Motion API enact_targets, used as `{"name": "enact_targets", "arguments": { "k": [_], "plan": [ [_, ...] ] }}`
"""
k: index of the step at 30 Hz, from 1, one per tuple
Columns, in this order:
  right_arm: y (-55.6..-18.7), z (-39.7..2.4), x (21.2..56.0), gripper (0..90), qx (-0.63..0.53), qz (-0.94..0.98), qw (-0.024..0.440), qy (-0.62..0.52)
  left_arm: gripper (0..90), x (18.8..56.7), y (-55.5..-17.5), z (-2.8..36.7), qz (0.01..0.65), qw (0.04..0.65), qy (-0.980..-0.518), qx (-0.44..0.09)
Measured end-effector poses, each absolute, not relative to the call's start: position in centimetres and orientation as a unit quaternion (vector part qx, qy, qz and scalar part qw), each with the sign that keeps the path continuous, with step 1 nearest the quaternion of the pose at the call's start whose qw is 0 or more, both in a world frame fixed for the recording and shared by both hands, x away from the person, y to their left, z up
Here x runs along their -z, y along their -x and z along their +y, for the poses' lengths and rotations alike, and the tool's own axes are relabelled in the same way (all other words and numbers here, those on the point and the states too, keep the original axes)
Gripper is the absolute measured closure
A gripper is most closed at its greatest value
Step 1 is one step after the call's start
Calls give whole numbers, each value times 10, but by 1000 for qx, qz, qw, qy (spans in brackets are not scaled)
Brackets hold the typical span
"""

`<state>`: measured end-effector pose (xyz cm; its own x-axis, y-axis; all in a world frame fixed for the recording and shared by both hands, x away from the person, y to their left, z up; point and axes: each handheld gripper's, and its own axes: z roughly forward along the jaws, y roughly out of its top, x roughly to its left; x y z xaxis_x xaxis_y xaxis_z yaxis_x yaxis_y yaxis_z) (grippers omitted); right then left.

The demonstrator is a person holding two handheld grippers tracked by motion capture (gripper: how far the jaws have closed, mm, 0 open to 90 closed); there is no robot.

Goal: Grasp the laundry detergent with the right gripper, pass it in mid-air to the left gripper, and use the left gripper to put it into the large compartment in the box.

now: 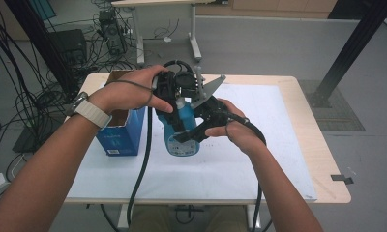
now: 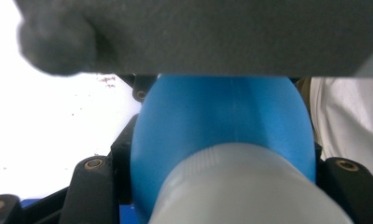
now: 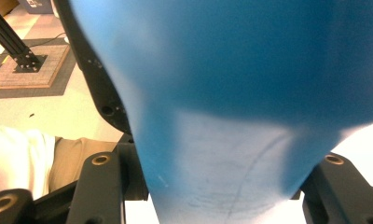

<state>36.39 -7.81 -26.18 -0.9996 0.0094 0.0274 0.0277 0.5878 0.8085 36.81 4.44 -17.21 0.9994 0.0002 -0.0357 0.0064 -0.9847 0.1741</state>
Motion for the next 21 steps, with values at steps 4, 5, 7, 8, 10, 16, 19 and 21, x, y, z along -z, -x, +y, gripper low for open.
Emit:
{"name": "enact_targets", "arguments": {
  "k": [4, 5, 7, 8, 10, 16, 19, 21],
  "plan": [
    [-363, -78, 261, 440, 453, -891, 8, 11, 396, 172, -368, 45, 4, 89, -996, 19],
    [-363, -78, 261, 439, 453, -891, 9, 10, 396, 172, -367, 45, 3, 88, -996, 17],
    [-363, -78, 261, 440, 455, -891, 9, 10, 397, 172, -367, 45, 4, 87, -996, 18],
    [-363, -78, 261, 439, 455, -890, 10, 10, 396, 172, -367, 45, 5, 87, -996, 18],
    [-363, -77, 261, 439, 455, -890, 8, 8, 396, 171, -367, 45, 6, 87, -996, 18],
    [-363, -77, 261, 440, 454, -891, 8, 9, 396, 171, -366, 46, 9, 89, -996, 17],
    [-363, -76, 261, 439, 453, -891, 9, 9, 395, 171, -366, 47, 10, 89, -996, 16],
    [-363, -76, 261, 439, 453, -891, 9, 8, 395, 171, -366, 47, 11, 91, -996, 16]
  ]
}}
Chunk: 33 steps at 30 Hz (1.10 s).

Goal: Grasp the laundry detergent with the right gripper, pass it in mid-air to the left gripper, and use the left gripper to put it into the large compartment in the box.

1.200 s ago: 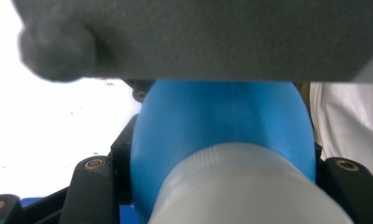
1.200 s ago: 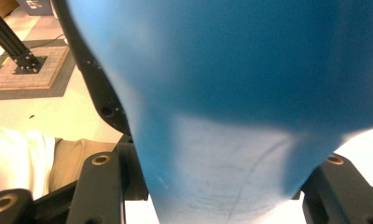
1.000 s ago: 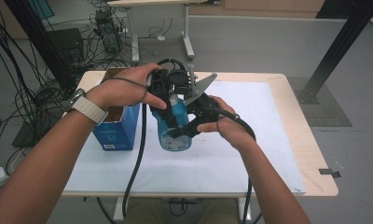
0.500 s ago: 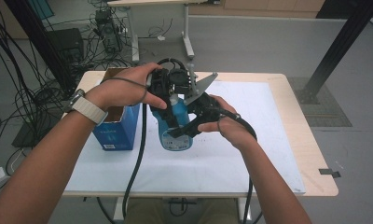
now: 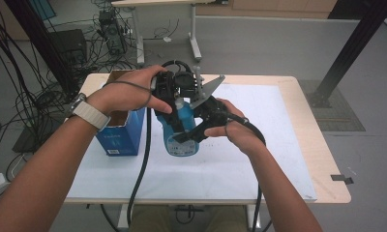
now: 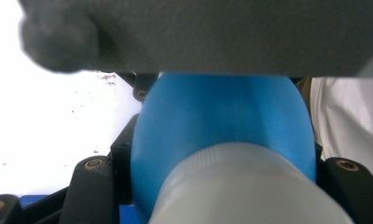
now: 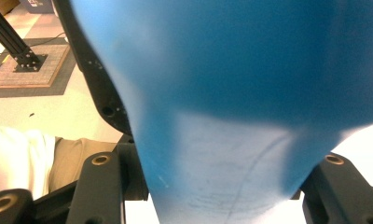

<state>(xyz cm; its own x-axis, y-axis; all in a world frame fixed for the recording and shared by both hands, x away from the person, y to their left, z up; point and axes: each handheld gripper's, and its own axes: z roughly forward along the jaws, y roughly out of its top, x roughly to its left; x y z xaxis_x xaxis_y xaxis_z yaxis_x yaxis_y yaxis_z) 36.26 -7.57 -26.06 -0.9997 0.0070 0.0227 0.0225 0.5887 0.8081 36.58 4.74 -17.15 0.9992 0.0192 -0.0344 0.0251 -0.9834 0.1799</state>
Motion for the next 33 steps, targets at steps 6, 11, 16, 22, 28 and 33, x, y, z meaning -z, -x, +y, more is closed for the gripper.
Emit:
{"name": "enact_targets", "arguments": {
  "k": [6, 11, 16, 22, 28, 33],
  "plan": [
    [-363, -75, 261, 439, 453, -891, 8, 8, 395, 172, -366, 48, 12, 91, -996, 15],
    [-363, -75, 261, 439, 454, -891, 8, 6, 395, 172, -365, 49, 13, 91, -996, 15],
    [-363, -74, 261, 439, 454, -891, 10, 6, 395, 171, -365, 49, 14, 90, -996, 15],
    [-363, -73, 260, 439, 453, -891, 9, 7, 395, 171, -366, 50, 15, 91, -996, 16],
    [-364, -74, 261, 440, 454, -891, 10, 7, 395, 172, -366, 50, 12, 91, -996, 14],
    [-364, -74, 261, 439, 454, -891, 10, 7, 395, 173, -364, 50, 31, 105, -994, 17]
  ]
}}
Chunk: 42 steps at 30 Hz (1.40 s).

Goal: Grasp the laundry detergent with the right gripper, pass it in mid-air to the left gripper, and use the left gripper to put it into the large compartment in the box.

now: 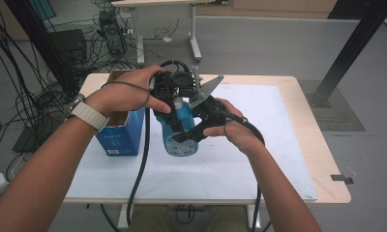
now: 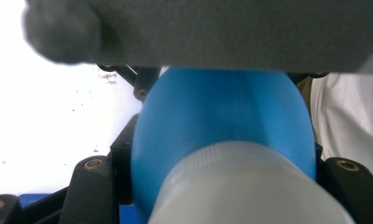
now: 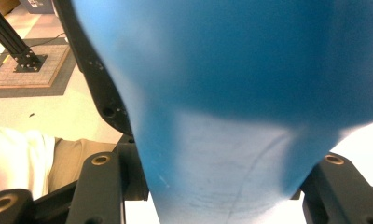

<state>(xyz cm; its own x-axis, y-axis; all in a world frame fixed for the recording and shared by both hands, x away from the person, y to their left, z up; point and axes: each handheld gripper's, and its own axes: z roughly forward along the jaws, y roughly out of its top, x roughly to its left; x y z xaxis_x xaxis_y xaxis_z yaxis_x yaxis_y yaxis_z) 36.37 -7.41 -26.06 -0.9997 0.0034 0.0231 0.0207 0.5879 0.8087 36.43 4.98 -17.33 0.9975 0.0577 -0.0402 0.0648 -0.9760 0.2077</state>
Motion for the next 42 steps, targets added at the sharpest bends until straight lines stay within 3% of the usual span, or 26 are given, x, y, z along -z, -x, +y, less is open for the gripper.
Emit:
{"name": "enact_targets", "arguments": {
  "k": [23, 25, 30, 42],
  "plan": [
    [-363, -74, 258, 431, 465, -885, 0, -1, 397, 164, -364, 50, 17, 91, -996, 7],
    [-362, -76, 259, 311, 470, -883, -3, 0, 396, 163, -364, 51, 18, 88, -996, 5],
    [-366, -100, 264, 189, 445, -895, 6, 37, 396, 161, -364, 53, 26, 87, -996, 2],
    [-368, -152, 257, 95, 337, -933, -4, 125, 393, 153, -363, 57, 65, 81, -995, -14]
  ]
}}
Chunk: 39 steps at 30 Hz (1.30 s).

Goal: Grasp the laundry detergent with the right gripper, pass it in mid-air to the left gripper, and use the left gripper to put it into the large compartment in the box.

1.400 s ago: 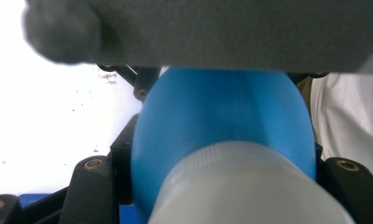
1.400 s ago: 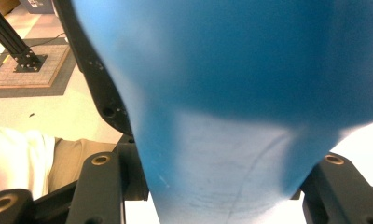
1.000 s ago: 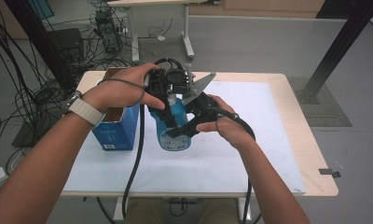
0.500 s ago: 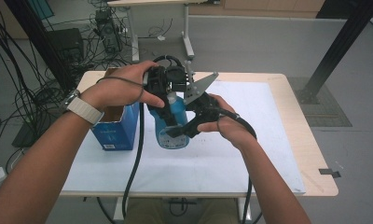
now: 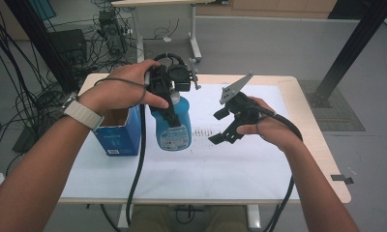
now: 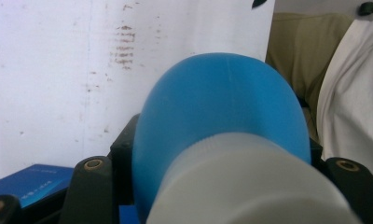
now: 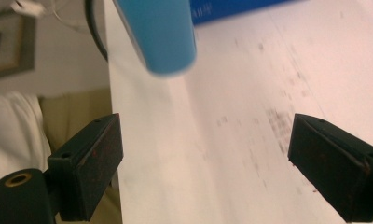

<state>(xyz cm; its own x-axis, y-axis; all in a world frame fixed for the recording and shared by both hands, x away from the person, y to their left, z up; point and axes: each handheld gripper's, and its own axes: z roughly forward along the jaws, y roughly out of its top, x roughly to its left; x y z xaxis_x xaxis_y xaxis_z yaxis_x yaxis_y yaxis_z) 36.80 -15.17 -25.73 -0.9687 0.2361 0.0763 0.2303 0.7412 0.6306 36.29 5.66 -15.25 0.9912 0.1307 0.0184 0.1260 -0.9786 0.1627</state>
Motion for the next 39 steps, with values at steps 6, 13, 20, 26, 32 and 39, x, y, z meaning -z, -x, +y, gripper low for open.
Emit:
{"name": "enact_targets", "arguments": {
  "k": [6, 13, 20, 26, 32, 39],
  "plan": [
    [-363, -166, 252, 64, -270, 953, 22, -135, 392, 148, -363, 56, 86, 73, -993, -24],
    [-359, -186, 245, 67, -246, 958, 34, -144, 374, 145, -364, 58, 123, 76, -989, -32],
    [-353, -202, 247, 79, -226, 960, 42, -160, 374, 139, -365, 57, 163, 62, -984, -48],
    [-351, -215, 247, 87, -213, 960, 53, -173, 373, 134, -369, 57, 210, 59, -975, -46],
    [-348, -222, 248, 88, -206, 960, 58, -181, 374, 128, -374, 62, 247, 47, -967, -48],
    [-347, -227, 247, 87, -202, 960, 65, -183, 373, 122, -383, 65, 300, 19, -953, -43]
  ]
}}
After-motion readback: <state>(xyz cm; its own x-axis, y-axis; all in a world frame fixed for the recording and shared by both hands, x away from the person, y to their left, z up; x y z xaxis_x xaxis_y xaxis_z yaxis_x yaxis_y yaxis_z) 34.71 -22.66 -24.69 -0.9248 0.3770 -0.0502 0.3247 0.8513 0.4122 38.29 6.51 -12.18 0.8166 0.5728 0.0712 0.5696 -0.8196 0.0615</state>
